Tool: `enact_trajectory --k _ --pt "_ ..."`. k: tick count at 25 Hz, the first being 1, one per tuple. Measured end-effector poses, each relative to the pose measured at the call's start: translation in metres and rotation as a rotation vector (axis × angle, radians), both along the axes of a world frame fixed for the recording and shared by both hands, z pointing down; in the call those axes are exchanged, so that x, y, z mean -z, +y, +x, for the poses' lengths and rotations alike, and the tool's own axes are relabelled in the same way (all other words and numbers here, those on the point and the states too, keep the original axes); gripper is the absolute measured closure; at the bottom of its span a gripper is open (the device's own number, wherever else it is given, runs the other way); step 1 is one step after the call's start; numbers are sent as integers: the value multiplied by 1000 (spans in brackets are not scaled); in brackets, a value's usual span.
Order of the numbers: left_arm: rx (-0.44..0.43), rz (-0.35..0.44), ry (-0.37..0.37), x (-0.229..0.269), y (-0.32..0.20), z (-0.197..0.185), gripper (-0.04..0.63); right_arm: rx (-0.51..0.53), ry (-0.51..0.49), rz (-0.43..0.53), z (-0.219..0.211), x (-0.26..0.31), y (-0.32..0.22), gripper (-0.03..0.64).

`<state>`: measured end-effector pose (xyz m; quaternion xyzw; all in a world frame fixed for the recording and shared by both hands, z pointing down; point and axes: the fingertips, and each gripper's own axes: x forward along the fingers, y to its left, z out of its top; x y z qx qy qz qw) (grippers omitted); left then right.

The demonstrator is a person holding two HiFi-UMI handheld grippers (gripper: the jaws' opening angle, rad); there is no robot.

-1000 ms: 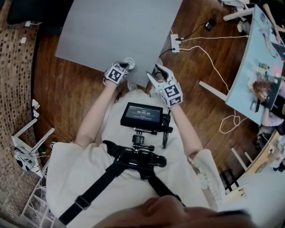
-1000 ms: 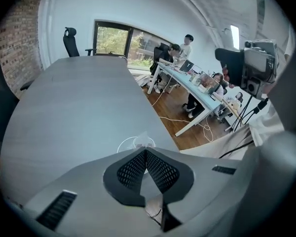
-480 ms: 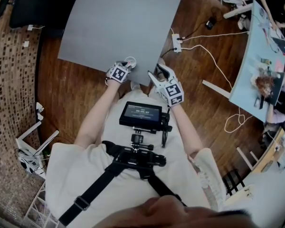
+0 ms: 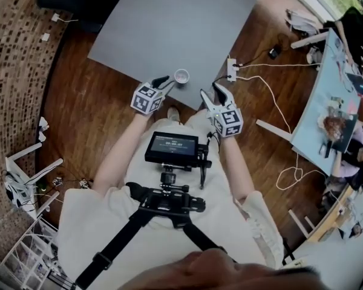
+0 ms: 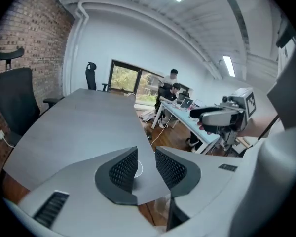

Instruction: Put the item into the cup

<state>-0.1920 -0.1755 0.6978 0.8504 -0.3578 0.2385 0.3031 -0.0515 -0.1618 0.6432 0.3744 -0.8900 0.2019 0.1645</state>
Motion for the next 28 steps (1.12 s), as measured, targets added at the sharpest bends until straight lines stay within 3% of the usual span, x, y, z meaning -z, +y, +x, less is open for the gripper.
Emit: enact_trajectory --k 5,10,14,21,28 --pt "75 65 89 39 24 -28 479 -10 16 22 -8 12 15 383" --pt "108 132 154 62 47 -30 479 0 27 56 -8 31 30 383" --pt "124 188 155 77 65 -22 479 16 30 82 -2 42 43 383" --pt "194 216 150 90 106 -5 479 44 41 111 12 56 78 383" --pt "213 202 134 89 166 57 479 54 54 75 71 59 140 383"
